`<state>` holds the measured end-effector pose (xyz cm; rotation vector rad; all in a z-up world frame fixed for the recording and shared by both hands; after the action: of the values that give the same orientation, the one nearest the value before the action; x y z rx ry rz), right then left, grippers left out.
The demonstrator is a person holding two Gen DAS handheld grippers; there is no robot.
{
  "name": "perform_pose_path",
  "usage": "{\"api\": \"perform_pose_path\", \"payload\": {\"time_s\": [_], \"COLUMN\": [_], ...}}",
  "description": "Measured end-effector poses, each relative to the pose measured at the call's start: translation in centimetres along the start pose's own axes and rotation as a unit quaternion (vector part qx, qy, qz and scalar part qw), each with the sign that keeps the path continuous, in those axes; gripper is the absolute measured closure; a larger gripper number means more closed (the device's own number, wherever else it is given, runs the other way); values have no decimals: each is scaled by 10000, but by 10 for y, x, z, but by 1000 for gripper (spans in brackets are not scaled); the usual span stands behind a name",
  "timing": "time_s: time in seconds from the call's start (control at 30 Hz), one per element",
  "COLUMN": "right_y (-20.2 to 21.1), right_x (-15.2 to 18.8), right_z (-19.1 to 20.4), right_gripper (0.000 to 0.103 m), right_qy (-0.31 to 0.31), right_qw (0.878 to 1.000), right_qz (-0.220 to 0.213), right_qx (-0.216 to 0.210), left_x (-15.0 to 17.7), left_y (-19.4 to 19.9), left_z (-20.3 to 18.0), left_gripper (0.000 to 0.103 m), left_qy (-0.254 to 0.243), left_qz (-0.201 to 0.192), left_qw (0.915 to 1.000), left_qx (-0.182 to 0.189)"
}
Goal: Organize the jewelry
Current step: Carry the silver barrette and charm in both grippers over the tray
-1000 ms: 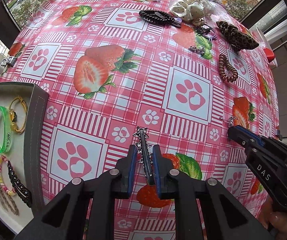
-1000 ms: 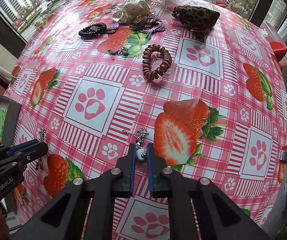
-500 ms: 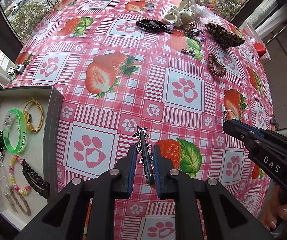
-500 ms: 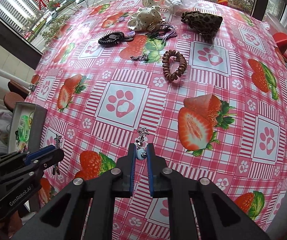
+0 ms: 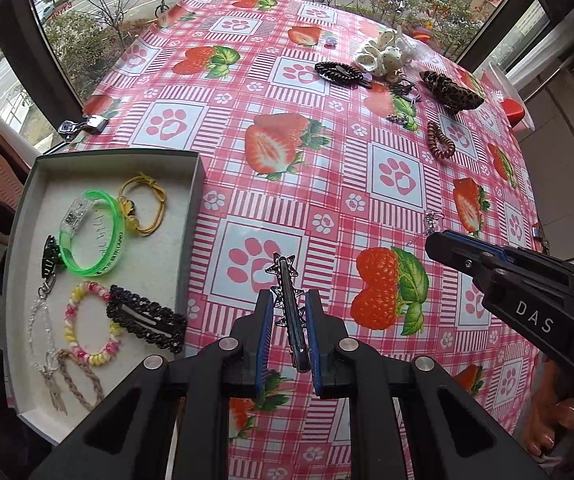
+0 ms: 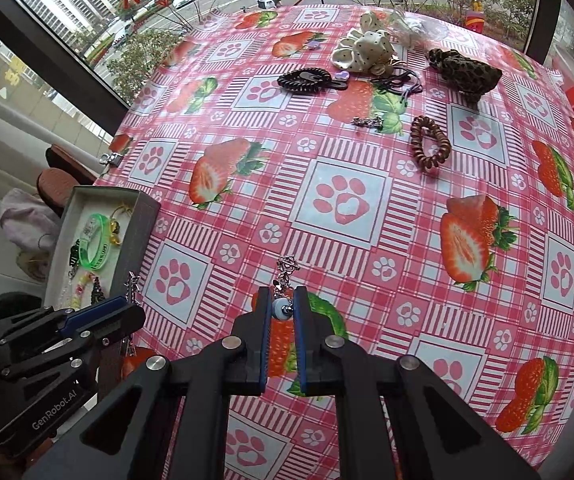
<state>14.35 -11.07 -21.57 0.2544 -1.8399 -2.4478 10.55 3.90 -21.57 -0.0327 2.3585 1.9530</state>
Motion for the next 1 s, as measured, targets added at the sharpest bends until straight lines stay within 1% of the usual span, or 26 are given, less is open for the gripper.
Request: {"api": "perform_pose_path", "payload": {"time_s": [0.27, 0.5, 0.73, 1.0], "right_y": [-15, -43, -62, -69], "right_x": [3, 10, 21, 36], "right_z": [72, 121, 158, 188], "right_gripper": [92, 92, 92, 92], "right_qy": [511, 793, 1084, 1394], "right_qw": [9983, 9951, 9909, 9855], "right_qz": [116, 394, 644, 820], "right_qx": [-273, -450, -475, -510], "left_x": [35, 62, 82, 93], "left_y": [20, 22, 17, 12], "left_z": [67, 118, 147, 162], "left_gripper": [80, 80, 80, 80], "left_qy": [430, 877, 1110, 1220], "left_qz": [-78, -42, 3, 36], "left_qw": [9988, 9955, 9931, 9919], "left_qx": [-205, -346, -374, -351]}}
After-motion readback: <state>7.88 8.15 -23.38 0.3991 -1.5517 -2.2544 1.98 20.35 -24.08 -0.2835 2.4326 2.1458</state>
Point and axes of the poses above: each gripper's, at about its wrist camera, not at the fingertips, and y roughly against the way its jaws point, z to its left, x to its underside, the point moved 6 cm from there along -y, roughly the way its jaws point, and after that the axes turned 11 degrees about z, right-handed, at the moved point
